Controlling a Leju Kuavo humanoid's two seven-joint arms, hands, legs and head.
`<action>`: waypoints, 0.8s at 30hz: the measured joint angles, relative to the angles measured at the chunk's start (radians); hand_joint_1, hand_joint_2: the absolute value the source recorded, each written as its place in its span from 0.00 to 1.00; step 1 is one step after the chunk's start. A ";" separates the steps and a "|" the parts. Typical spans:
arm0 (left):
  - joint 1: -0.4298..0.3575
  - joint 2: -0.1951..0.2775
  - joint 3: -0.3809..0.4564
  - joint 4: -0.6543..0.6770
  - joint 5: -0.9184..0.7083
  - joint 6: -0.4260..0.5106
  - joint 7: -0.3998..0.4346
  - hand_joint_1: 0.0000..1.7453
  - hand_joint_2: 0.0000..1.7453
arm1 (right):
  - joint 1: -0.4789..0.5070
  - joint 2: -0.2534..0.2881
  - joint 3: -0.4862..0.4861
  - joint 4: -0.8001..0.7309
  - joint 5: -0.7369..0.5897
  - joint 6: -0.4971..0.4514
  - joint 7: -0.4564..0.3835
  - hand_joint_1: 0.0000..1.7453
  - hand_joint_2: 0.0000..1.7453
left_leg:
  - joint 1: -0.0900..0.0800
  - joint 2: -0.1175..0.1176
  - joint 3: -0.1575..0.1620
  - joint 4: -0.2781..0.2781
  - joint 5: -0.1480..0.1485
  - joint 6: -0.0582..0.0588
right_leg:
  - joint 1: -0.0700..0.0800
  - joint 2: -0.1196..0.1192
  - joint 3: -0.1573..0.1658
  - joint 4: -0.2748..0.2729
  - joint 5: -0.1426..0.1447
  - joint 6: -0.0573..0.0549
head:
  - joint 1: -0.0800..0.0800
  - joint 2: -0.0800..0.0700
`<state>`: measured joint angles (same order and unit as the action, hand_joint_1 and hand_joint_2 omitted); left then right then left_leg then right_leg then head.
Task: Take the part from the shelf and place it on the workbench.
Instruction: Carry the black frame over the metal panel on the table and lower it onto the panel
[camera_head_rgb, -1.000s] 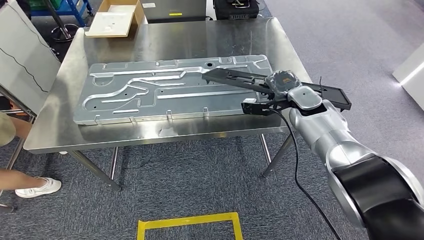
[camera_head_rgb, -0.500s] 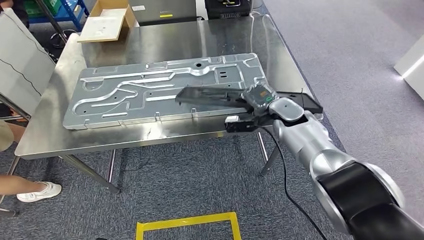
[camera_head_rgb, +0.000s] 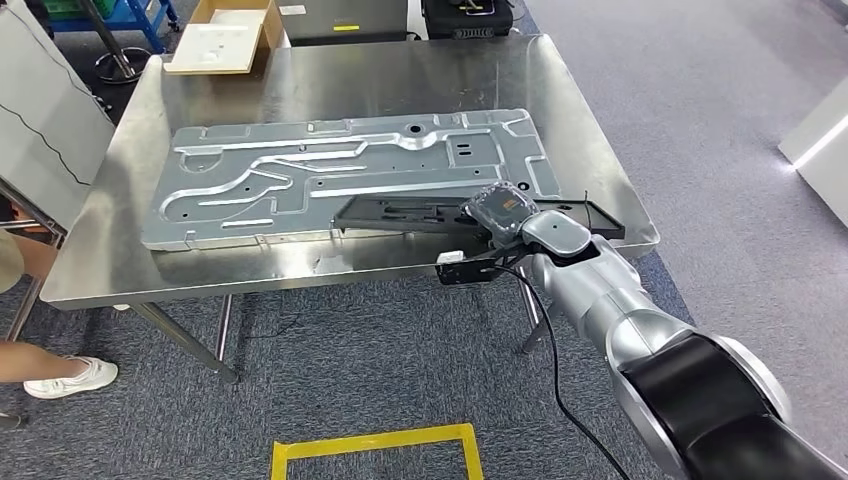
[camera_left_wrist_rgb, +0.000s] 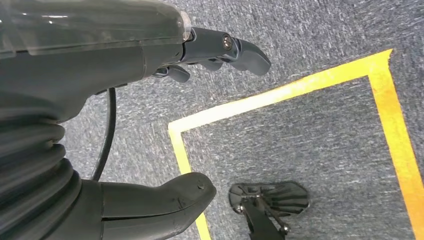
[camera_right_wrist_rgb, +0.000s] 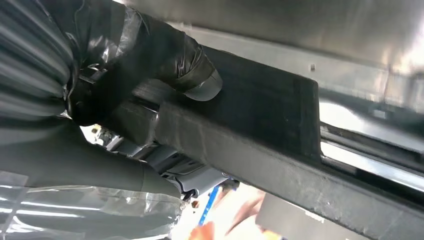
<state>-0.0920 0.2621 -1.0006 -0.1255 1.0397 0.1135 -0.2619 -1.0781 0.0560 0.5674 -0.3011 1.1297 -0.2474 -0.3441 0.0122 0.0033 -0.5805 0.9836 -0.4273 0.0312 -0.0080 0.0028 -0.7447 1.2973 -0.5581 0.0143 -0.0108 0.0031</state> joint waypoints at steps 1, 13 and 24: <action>0.001 0.000 0.000 0.000 0.001 0.000 -0.006 0.00 1.00 | 0.002 0.000 0.000 0.002 0.001 0.002 -0.001 1.00 1.00 | 0.000 -0.001 0.000 0.003 -0.002 0.000 | 0.000 0.000 0.013 -0.024 0.023 -0.002 | 0.000 0.000; 0.012 0.016 -0.001 0.000 0.033 0.021 -0.042 0.00 1.00 | 0.002 -0.058 0.000 0.011 -0.008 0.021 0.046 0.00 0.00 | 0.003 -0.005 -0.094 0.216 -0.126 -0.051 | 0.000 -0.002 0.147 -0.307 0.134 -0.047 | 0.000 0.000; 0.017 0.030 -0.018 0.000 0.047 0.010 -0.055 0.00 0.00 | -0.015 -0.144 -0.003 0.014 0.003 -0.014 0.107 0.00 0.00 | 0.008 -0.007 -0.003 0.017 -0.011 -0.028 | -0.001 0.003 0.144 -0.288 0.121 -0.004 | 0.000 0.000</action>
<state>-0.0745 0.2918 -1.0184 -0.1251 1.0868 0.1232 -0.3167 -1.0931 -0.0882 0.5640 -0.2872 1.1329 -0.2616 -0.2369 0.0202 -0.0034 -0.5837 1.0004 -0.4385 0.0033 -0.0093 0.0057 -0.6012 1.0098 -0.4368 0.0103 -0.0109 0.0031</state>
